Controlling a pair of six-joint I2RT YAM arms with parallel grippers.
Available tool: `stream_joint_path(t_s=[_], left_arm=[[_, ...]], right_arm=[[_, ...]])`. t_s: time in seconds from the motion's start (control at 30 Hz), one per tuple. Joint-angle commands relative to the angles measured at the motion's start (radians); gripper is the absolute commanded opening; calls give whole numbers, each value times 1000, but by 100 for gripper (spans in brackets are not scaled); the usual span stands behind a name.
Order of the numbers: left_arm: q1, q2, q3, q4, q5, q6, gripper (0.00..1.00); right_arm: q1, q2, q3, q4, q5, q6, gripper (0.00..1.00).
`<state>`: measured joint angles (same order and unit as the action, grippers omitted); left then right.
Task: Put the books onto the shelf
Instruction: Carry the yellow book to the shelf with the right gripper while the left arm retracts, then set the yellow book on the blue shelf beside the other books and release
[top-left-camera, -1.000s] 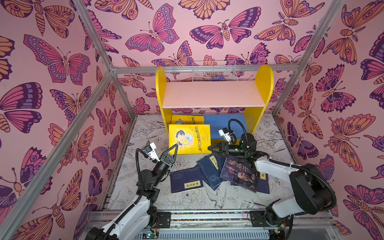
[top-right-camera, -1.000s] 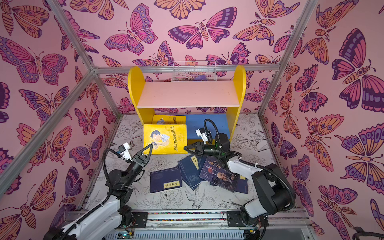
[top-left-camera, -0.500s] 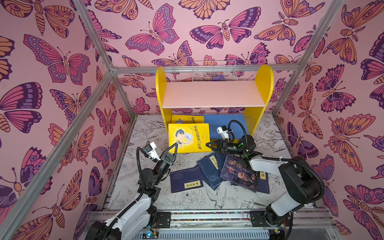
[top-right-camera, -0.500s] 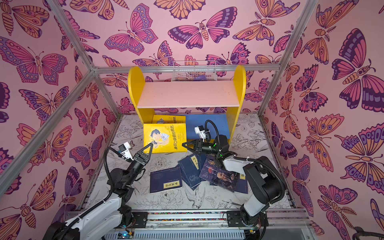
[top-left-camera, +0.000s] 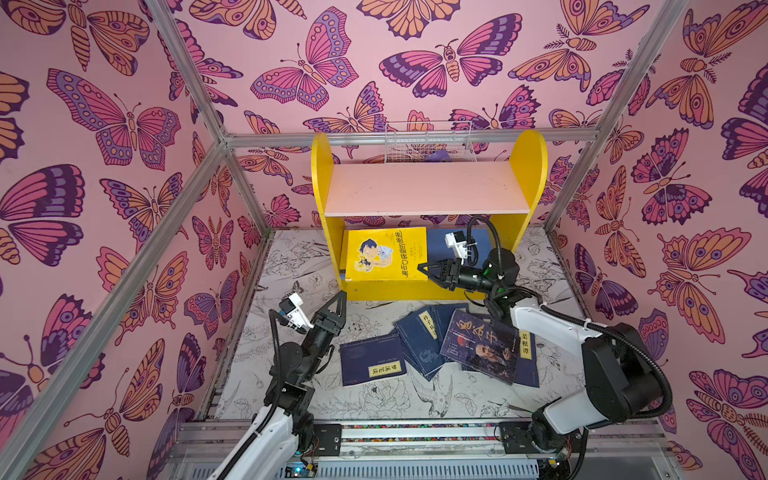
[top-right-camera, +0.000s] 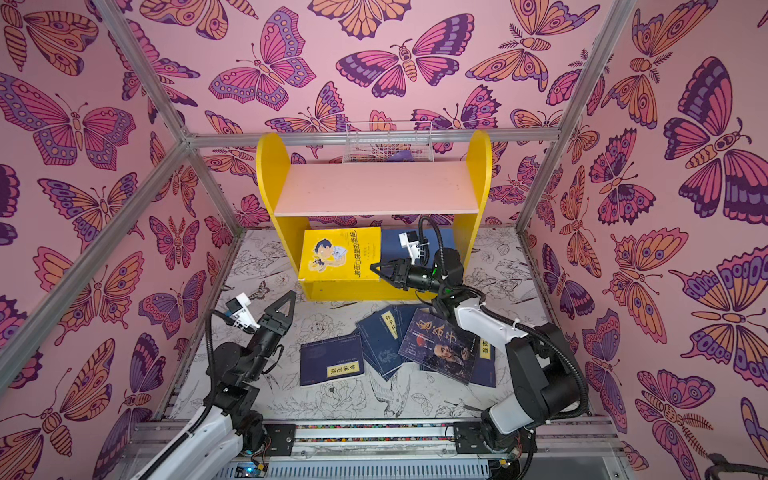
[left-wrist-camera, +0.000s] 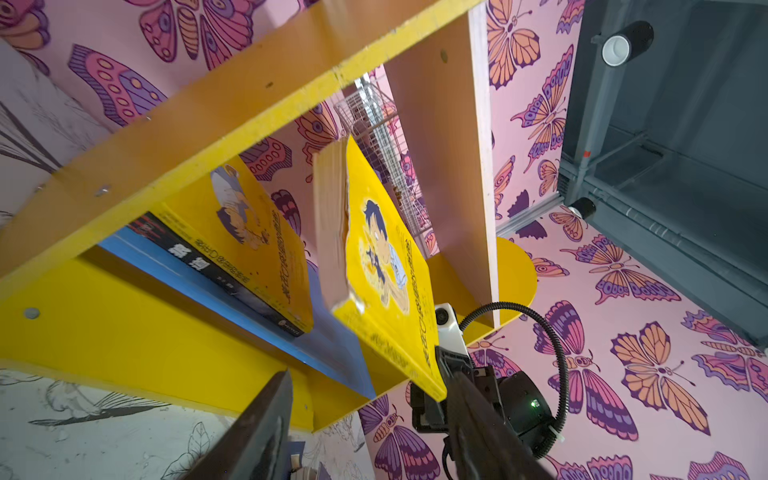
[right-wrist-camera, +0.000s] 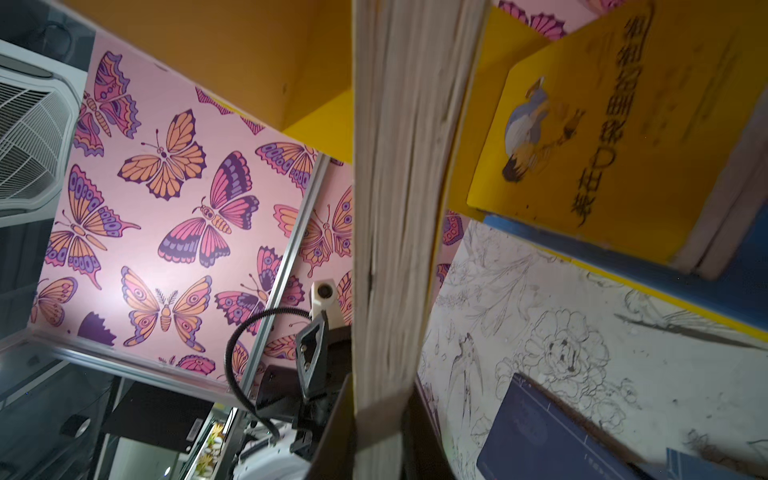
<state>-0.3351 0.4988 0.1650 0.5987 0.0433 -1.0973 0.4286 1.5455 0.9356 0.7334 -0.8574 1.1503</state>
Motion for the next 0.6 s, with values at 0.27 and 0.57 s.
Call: stream_joint_path(t_s=[0.27, 0.57], left_arm=[[-2, -263, 18, -816, -200, -46, 61], [-4, -206, 37, -809, -172, -14, 62]], right_arm=[[-8, 197, 260, -141, 48, -137, 0], [-1, 300, 366, -167, 45, -122, 0]])
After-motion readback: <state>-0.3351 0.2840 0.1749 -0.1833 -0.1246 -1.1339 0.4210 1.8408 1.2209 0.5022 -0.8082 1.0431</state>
